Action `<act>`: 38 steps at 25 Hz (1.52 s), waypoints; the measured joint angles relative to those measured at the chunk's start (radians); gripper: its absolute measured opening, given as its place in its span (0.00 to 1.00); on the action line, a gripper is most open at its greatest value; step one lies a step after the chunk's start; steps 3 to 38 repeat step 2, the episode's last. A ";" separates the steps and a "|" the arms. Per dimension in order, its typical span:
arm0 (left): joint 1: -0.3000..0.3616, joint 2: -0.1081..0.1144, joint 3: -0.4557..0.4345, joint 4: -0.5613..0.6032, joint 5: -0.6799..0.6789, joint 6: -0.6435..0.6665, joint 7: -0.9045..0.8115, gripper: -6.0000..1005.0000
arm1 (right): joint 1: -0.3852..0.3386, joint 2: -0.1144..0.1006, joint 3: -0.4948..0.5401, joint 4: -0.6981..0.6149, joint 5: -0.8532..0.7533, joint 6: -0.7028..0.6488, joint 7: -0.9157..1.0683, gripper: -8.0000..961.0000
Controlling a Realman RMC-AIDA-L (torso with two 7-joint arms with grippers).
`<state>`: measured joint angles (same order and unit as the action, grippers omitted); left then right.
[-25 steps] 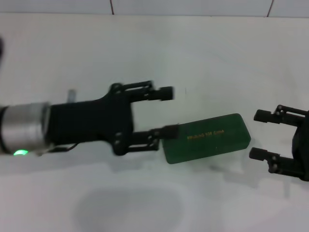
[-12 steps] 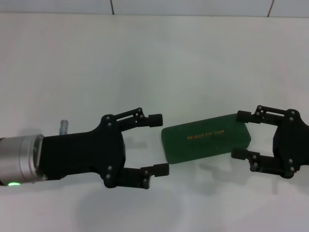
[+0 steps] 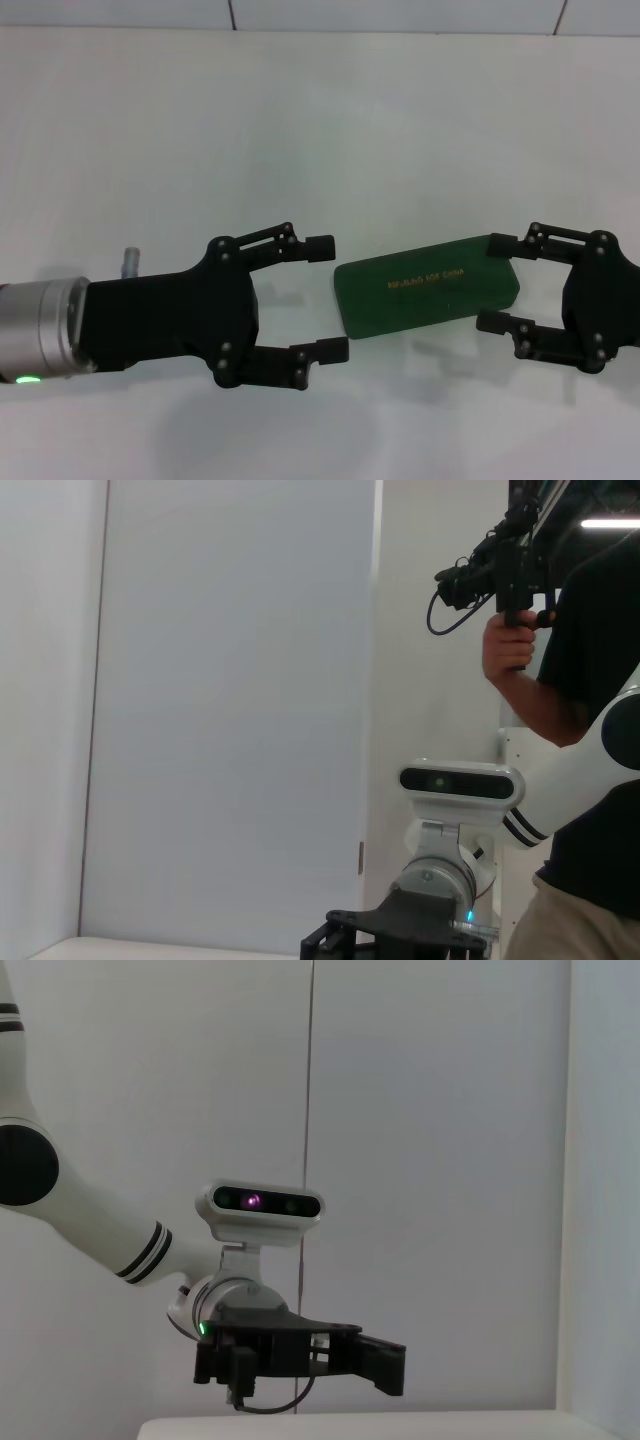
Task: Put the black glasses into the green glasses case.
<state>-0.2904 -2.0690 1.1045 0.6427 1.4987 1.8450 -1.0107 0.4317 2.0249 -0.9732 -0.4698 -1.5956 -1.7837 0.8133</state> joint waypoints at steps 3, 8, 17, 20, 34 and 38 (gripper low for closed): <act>-0.001 0.000 0.001 0.000 0.000 0.000 0.000 0.89 | 0.000 0.000 0.000 0.003 0.000 0.000 -0.003 0.69; -0.001 0.000 0.001 0.000 0.000 0.000 0.000 0.89 | 0.000 0.000 0.000 0.003 0.000 0.000 -0.003 0.69; -0.001 0.000 0.001 0.000 0.000 0.000 0.000 0.89 | 0.000 0.000 0.000 0.003 0.000 0.000 -0.003 0.69; -0.001 0.000 0.001 0.000 0.000 0.000 0.000 0.89 | 0.000 0.000 0.000 0.003 0.000 0.000 -0.003 0.69; -0.001 0.000 0.001 0.000 0.000 0.000 0.000 0.89 | 0.000 0.000 0.000 0.003 0.000 0.000 -0.003 0.69; -0.001 0.000 0.001 0.000 0.000 0.000 0.000 0.89 | 0.000 0.000 0.000 0.003 0.000 0.000 -0.003 0.69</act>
